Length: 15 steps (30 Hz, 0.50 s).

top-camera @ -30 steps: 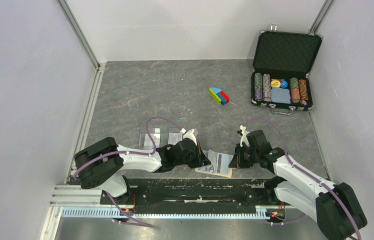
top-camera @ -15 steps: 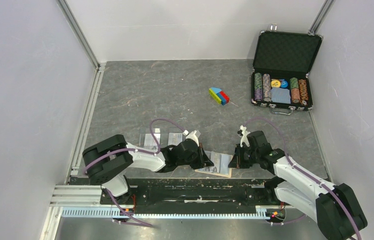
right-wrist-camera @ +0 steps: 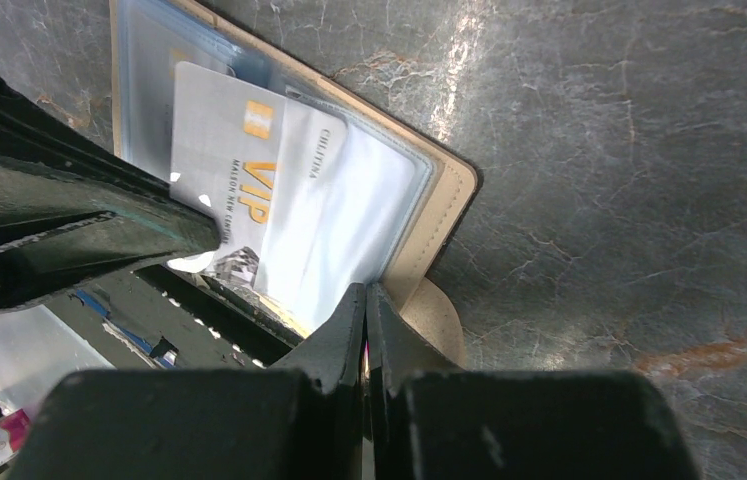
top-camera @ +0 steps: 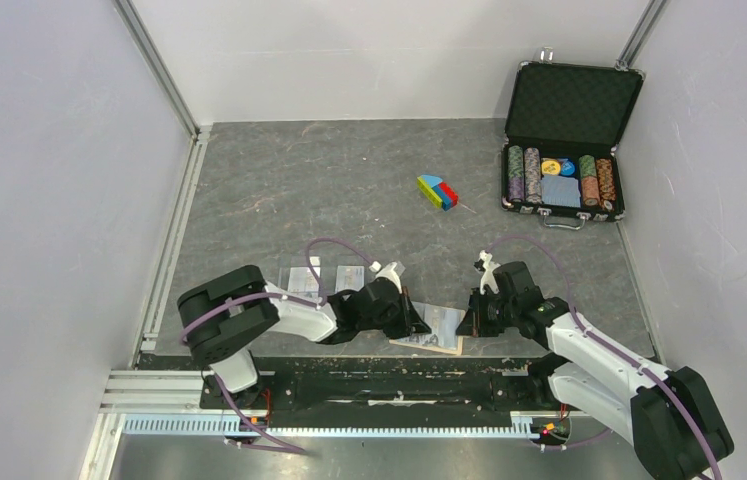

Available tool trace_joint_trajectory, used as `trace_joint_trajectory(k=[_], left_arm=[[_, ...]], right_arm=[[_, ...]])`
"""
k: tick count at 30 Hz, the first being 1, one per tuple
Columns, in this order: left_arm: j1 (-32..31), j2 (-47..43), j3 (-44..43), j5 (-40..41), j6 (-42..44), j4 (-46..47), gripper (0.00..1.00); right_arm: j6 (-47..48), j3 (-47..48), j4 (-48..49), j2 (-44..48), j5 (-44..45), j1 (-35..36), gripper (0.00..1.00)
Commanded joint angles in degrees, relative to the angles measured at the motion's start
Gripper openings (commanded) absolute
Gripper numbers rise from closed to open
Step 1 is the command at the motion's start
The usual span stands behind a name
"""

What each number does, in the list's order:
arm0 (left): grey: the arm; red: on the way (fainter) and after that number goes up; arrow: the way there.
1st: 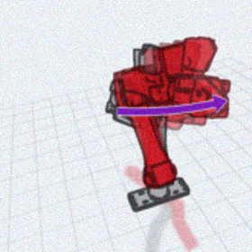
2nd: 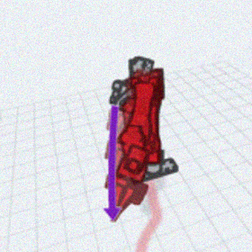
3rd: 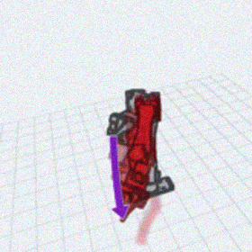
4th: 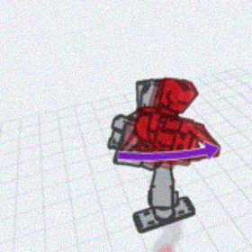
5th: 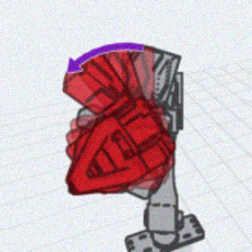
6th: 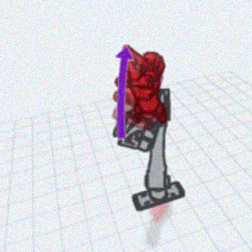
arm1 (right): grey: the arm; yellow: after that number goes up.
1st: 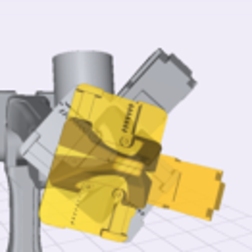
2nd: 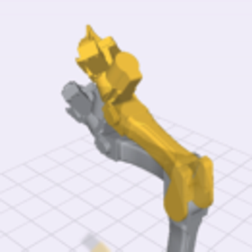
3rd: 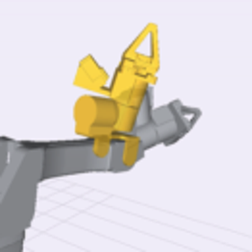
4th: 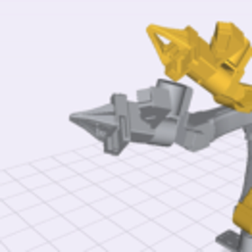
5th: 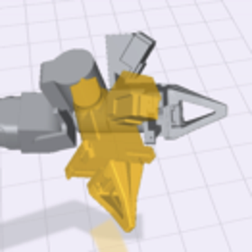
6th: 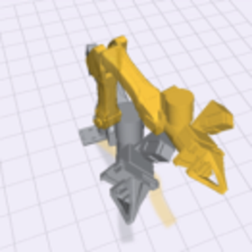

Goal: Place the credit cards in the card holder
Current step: Insert the credit card into the card holder.

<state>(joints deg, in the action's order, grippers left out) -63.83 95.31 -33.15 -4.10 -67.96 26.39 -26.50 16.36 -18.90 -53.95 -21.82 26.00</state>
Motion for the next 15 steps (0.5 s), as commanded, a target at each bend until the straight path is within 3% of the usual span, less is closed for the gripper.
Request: trace_joint_trajectory(k=[1,6,15], left_arm=[[-1.6,3.5,-3.8,-2.0,-0.7,-1.6,0.02],[-3.1,3.5,-6.8,-0.7,1.0,-8.3,0.03],[-3.3,-2.0,-14.6,4.6,8.8,-27.8,0.37]], right_arm=[[0.8,-1.7,-1.9,-1.1,3.6,0.2,0.0],[0.8,-1.3,-2.1,-1.0,3.6,0.2,0.0],[0.9,-1.1,-2.7,-0.6,3.9,0.2,0.0]])
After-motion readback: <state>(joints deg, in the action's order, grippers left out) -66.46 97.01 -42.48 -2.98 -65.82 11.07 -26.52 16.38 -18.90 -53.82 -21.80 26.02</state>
